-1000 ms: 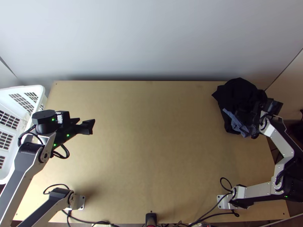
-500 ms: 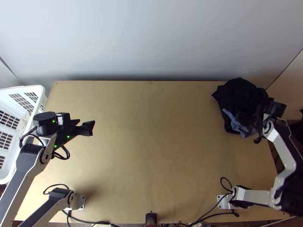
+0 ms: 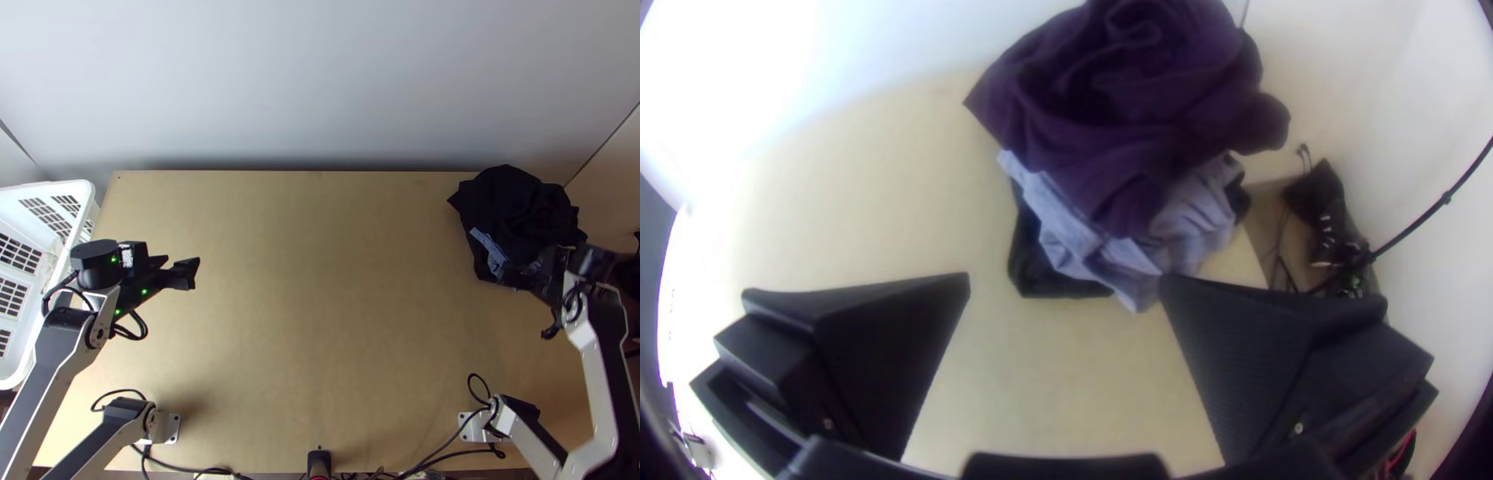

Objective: Fold the t-shirt

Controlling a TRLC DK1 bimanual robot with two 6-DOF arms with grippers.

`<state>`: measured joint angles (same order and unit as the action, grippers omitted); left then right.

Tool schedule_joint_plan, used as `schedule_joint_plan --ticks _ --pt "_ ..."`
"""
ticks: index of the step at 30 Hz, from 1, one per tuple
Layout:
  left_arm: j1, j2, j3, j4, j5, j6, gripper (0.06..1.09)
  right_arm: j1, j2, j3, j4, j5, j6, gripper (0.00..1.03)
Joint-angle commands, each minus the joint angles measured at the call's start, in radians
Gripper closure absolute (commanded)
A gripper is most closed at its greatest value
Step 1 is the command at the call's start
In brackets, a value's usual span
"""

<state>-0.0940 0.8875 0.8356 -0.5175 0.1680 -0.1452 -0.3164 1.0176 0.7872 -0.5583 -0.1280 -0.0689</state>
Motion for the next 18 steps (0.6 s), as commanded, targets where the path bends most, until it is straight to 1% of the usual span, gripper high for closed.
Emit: schedule_joint_plan --ticks 1,3,5,7,9,11,14,18 --pt "0.019 -0.056 -0.064 0.043 0.001 0.007 0.1 0.111 -0.266 -0.118 -0.046 -0.002 0.006 0.03" --pt "0.028 -0.078 -0.09 0.066 0.005 0.007 0.1 0.146 -0.317 -0.14 -0.037 -0.002 0.032 0.03" --pt "0.031 -0.088 -0.112 0.08 0.013 0.009 0.1 0.183 -0.324 -0.155 -0.018 -0.007 0.067 0.03" --pt "0.039 -0.098 -0.138 0.126 0.018 0.004 0.1 0.208 -0.326 -0.16 0.012 -0.009 0.093 0.03" --pt "0.05 -0.11 -0.15 0.169 0.018 -0.007 0.1 0.246 -0.327 -0.172 0.07 -0.009 0.119 0.03" --pt "0.059 -0.128 -0.158 0.208 0.018 -0.01 0.1 0.281 -0.338 -0.195 0.126 -0.01 0.124 0.03" --pt "0.071 -0.168 -0.202 0.281 0.016 -0.007 0.1 0.341 -0.367 -0.27 0.253 -0.009 0.126 0.03" --pt "0.1 -0.216 -0.297 0.315 0.015 -0.004 0.1 0.404 -0.372 -0.37 0.386 -0.009 0.123 0.03"
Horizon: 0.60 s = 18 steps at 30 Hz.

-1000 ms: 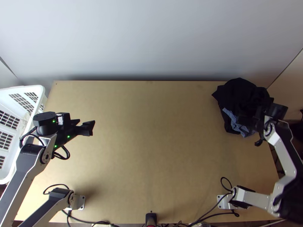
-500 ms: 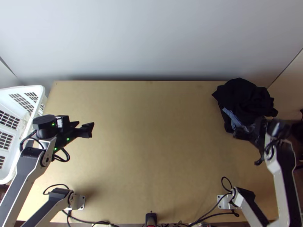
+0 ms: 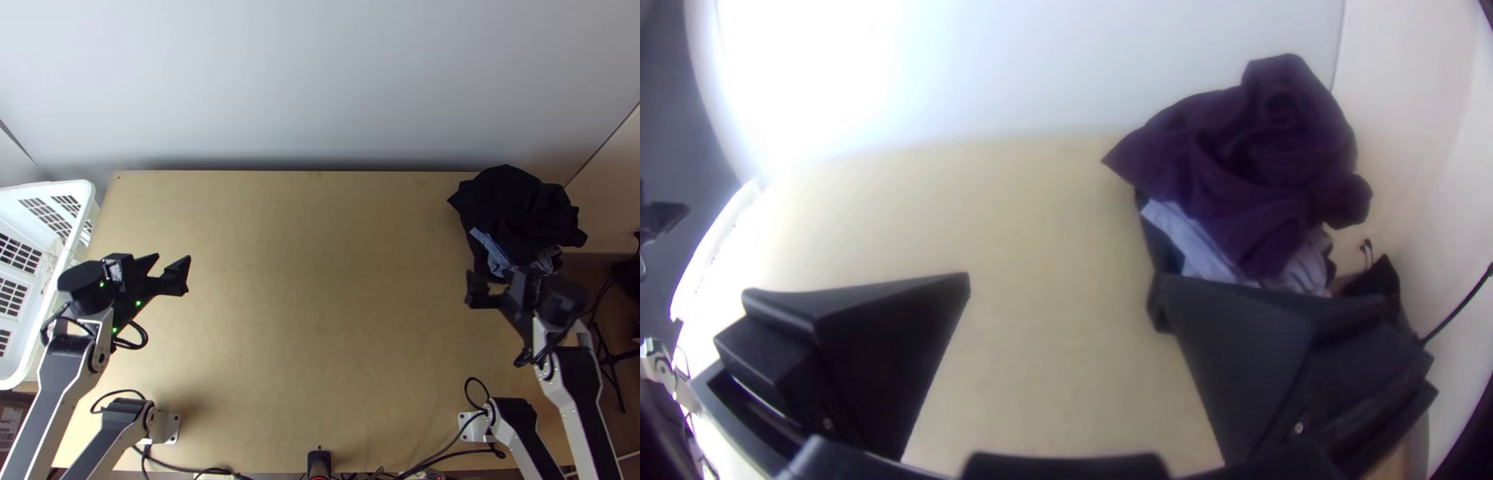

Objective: Fold the t-shirt

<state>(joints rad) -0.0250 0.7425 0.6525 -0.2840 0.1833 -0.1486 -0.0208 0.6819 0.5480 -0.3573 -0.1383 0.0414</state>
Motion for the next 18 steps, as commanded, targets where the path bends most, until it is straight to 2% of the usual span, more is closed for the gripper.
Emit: schedule_joint_plan --ticks 1,6,12,15,18 --pt "0.039 -0.098 -0.151 0.098 -0.002 0.001 0.1 0.119 -0.041 -0.151 0.216 0.002 0.011 0.03" --pt "0.043 -0.247 -0.318 0.186 -0.002 0.027 0.1 0.147 -0.062 -0.214 0.357 0.002 0.037 0.03" --pt "0.043 -0.272 -0.421 0.315 -0.002 0.021 0.1 0.223 -0.07 -0.284 0.495 0.016 0.051 0.03" --pt "0.033 -0.313 -0.433 0.321 0.002 0.024 0.1 0.22 -0.082 -0.316 0.574 0.016 0.043 0.03" --pt "-0.001 -0.405 -0.448 0.275 0.004 0.029 0.1 0.219 -0.134 -0.341 0.589 0.02 0.037 0.03"
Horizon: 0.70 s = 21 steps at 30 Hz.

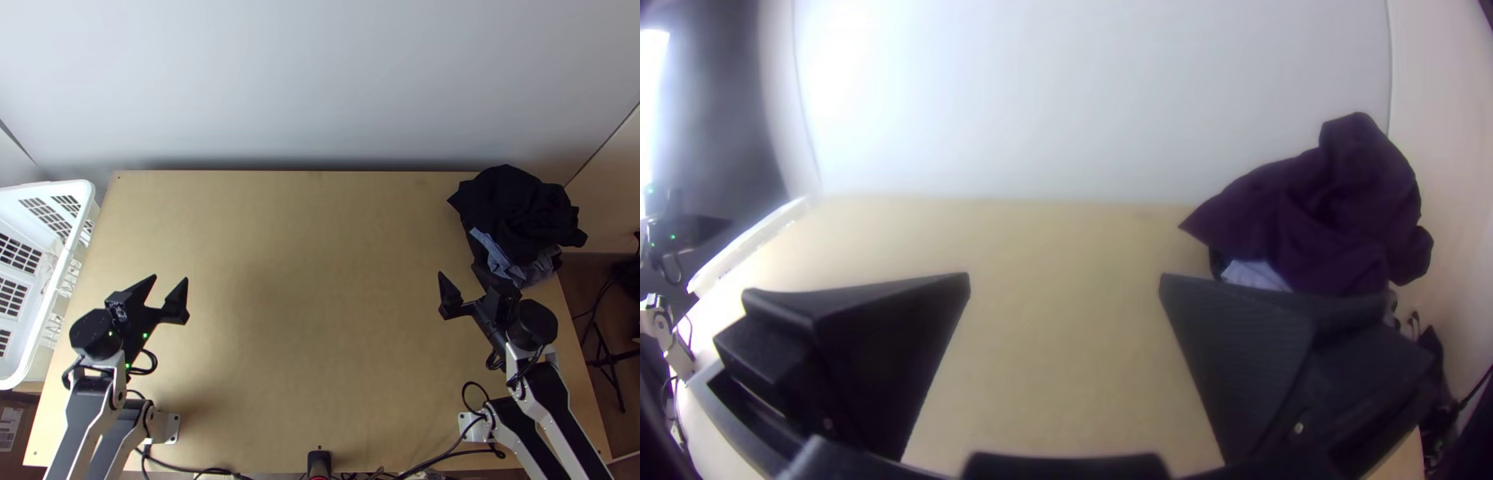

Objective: Fold the t-shirt

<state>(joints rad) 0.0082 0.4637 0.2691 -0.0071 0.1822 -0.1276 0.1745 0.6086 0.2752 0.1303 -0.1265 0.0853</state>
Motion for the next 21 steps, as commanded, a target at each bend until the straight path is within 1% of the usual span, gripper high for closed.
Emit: schedule_joint_plan --ticks 1,4,7,10,11,14,21 --pt "-0.045 -0.168 -0.076 -0.022 0.005 0.008 0.1 0.022 -0.099 -0.082 0.107 0.011 -0.007 0.03" --pt "-0.051 -0.296 -0.12 -0.053 0.003 0.009 0.11 0.014 -0.211 -0.128 0.106 0.018 -0.007 0.03" --pt "-0.05 -0.407 -0.145 -0.128 0.003 0.017 0.11 0.013 -0.331 -0.172 0.089 0.031 -0.012 0.03" --pt "-0.037 -0.442 -0.169 -0.136 -0.007 0.039 0.11 -0.018 -0.443 -0.176 0.038 0.037 -0.045 0.03" --pt "-0.025 -0.45 -0.177 -0.128 -0.006 0.042 0.11 -0.036 -0.477 -0.174 0.026 0.036 -0.045 0.03" --pt "-0.028 -0.465 -0.185 -0.125 -0.004 0.039 0.11 -0.038 -0.59 -0.176 -0.051 0.036 -0.045 0.03" --pt "-0.014 -0.465 -0.179 -0.136 -0.006 0.036 0.11 -0.059 -0.613 -0.177 -0.201 0.036 -0.055 0.04"
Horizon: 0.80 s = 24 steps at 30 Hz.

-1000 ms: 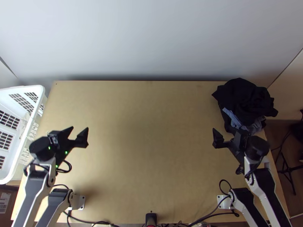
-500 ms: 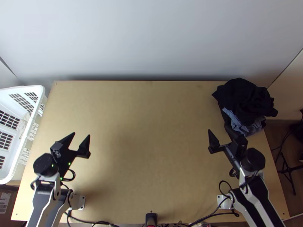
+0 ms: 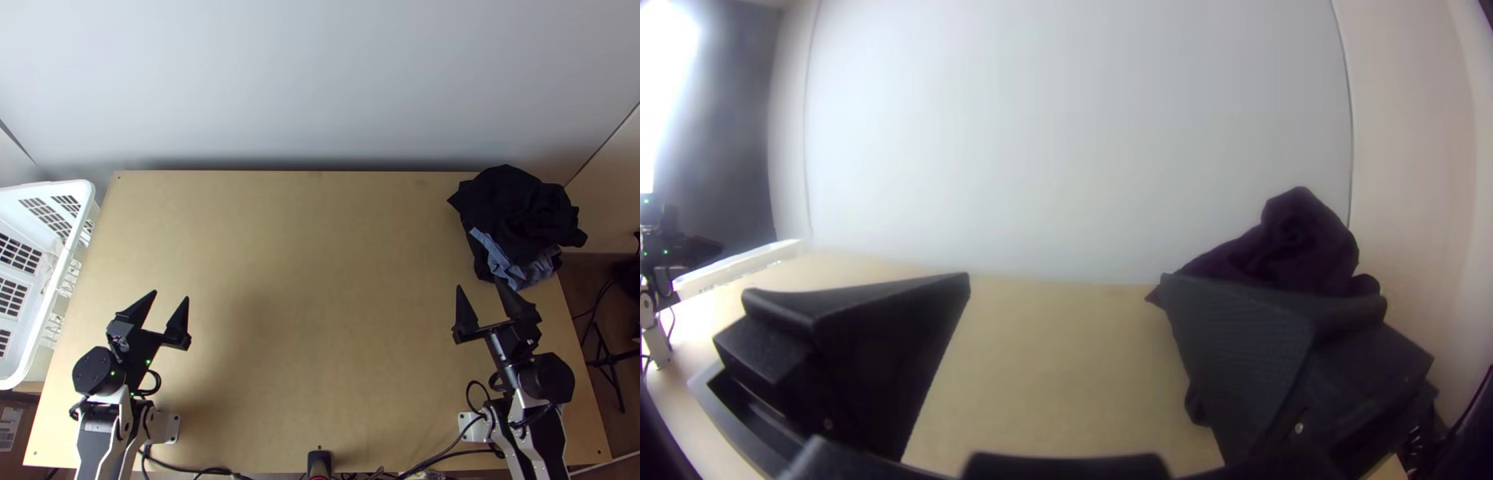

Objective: Fold the t-shirt

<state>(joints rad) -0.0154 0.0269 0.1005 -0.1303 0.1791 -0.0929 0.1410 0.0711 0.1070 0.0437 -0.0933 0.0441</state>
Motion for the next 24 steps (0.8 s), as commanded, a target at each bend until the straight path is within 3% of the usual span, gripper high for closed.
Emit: schedule_joint_plan --ticks 1,5,24 --pt "0.009 -0.028 -0.013 -0.014 -0.003 0.002 0.11 -0.034 -0.077 -0.009 -0.131 0.003 -0.012 0.04" --pt "0.0 -0.028 -0.022 -0.054 -0.004 0.053 0.1 -0.07 -0.073 -0.013 -0.262 0.003 -0.013 0.04" --pt "-0.078 -0.027 -0.024 -0.057 -0.006 0.053 0.1 -0.05 -0.071 -0.013 -0.263 0.009 -0.013 0.04"
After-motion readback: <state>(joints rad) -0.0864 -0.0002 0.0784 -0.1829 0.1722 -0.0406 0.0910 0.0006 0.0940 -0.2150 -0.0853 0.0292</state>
